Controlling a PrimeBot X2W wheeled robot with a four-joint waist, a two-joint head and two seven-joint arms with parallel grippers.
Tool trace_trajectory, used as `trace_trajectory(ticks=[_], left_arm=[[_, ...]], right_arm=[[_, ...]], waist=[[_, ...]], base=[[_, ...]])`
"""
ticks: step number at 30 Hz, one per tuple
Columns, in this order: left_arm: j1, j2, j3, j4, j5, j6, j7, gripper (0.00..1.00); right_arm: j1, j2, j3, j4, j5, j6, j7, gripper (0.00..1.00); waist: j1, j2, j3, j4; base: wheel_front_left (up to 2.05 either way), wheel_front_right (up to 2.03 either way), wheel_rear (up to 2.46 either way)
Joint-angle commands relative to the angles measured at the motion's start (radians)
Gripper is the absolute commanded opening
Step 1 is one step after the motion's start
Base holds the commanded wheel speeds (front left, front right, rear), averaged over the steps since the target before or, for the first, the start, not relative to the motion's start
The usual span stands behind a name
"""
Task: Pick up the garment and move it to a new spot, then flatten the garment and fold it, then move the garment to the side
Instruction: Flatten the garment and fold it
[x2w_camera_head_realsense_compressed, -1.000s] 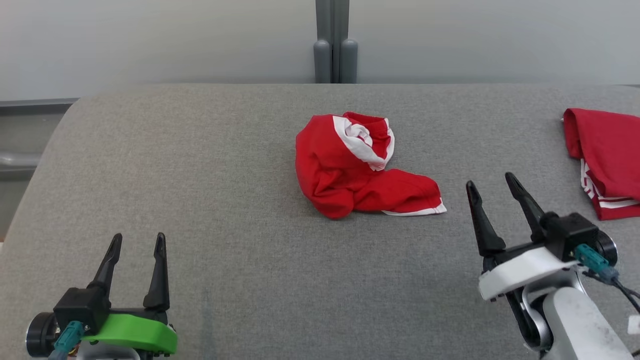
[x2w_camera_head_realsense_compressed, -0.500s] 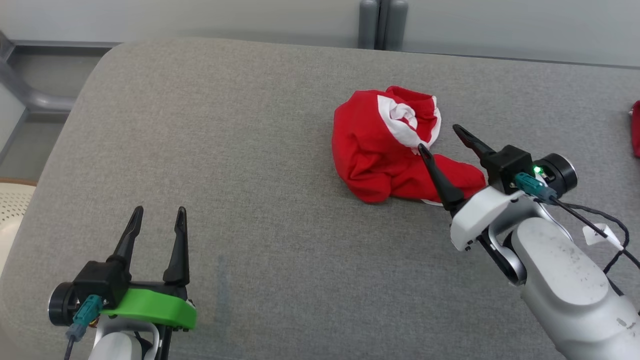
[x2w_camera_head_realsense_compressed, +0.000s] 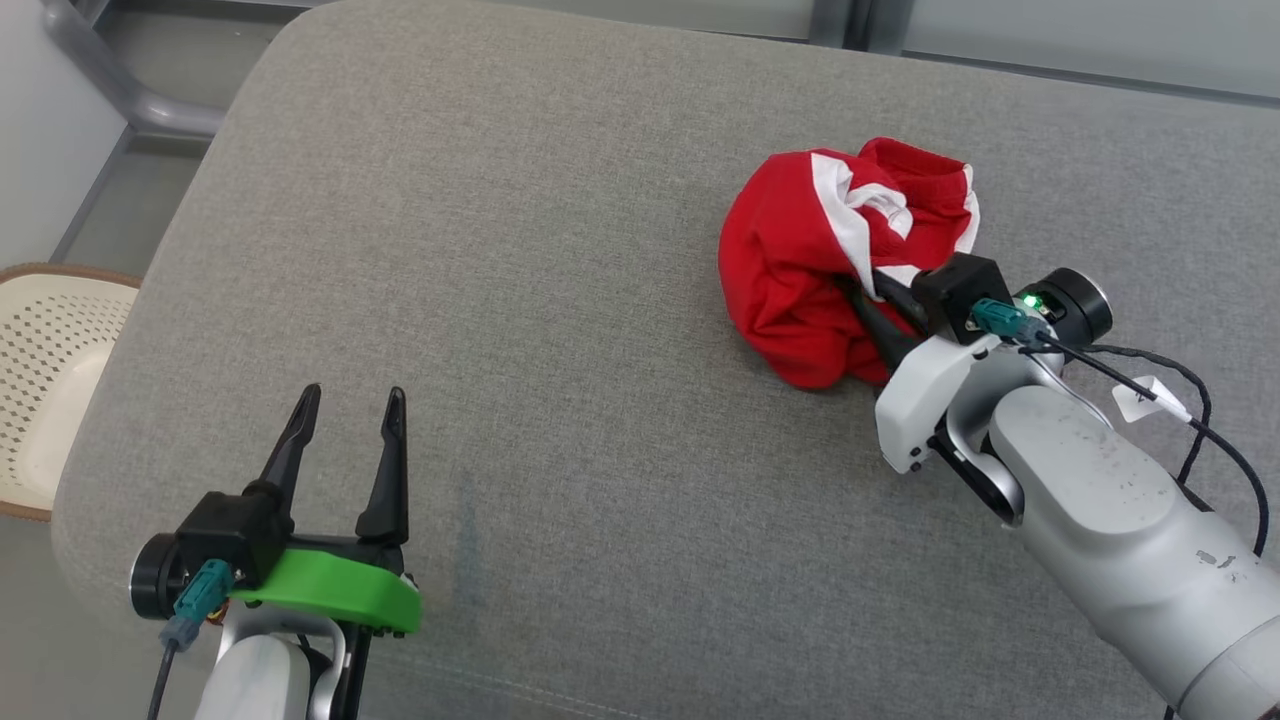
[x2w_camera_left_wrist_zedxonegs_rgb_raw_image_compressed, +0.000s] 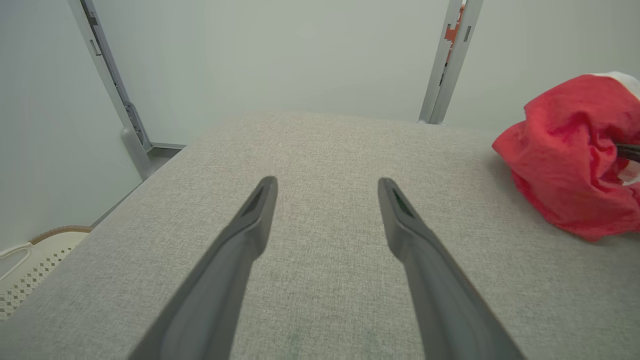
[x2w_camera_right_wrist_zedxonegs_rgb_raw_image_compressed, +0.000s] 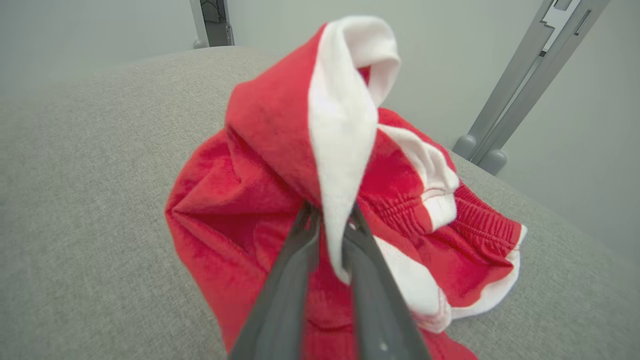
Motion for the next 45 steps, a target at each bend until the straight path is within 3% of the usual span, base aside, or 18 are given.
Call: trace_trajectory(ticks=[1,9,22,34,35,36,45], left_arm=[[-0.002,-0.001,0.005,0.002,-0.005,-0.002,0.0,1.0],[0.03,0.0,0.017,0.007,0.006,-0.002,0.0,1.0],[0.067,-0.002,0.008,0.018,0.017,-0.002,0.0,1.0],[0.081,-0.001,0.013,0.015,0.018,-0.002,0.0,1.0],[0.082,-0.001,0.014,0.016,0.019,-0.002,0.0,1.0],[0.084,-0.001,0.014,0.017,0.019,-0.002,0.0,1.0],[0.09,-0.001,0.013,0.02,0.022,-0.002,0.0,1.0]], right_arm=[[-0.004,-0.006,0.006,0.008,0.011,-0.002,-0.018,0.0],[0.105,-0.019,0.033,-0.071,0.01,-0.002,-0.055,0.0],[0.483,-0.076,-0.035,-0.373,-0.1,-0.002,-0.035,0.0],[0.84,0.026,-0.227,-0.586,-0.079,-0.002,0.047,0.0],[0.846,0.031,-0.233,-0.594,-0.084,-0.002,0.047,0.37],[0.852,0.037,-0.24,-0.6,-0.089,-0.002,0.05,1.0],[0.83,0.046,-0.371,-0.662,-0.121,-0.002,0.025,1.0]], waist=[[0.0,0.0,-0.006,-0.006],[0.0,0.0,-0.066,-0.079],[0.0,0.0,-0.129,-0.175],[0.0,0.0,-0.136,-0.2],[0.0,0.0,-0.137,-0.202],[0.0,0.0,-0.14,-0.205],[0.0,0.0,-0.165,-0.214]], base=[[0.0,0.0,0.0],[0.0,0.0,0.0],[0.0,0.0,0.0],[0.0,0.0,0.0],[0.0,0.0,0.0],[0.0,0.0,0.0],[0.0,0.0,0.0]])
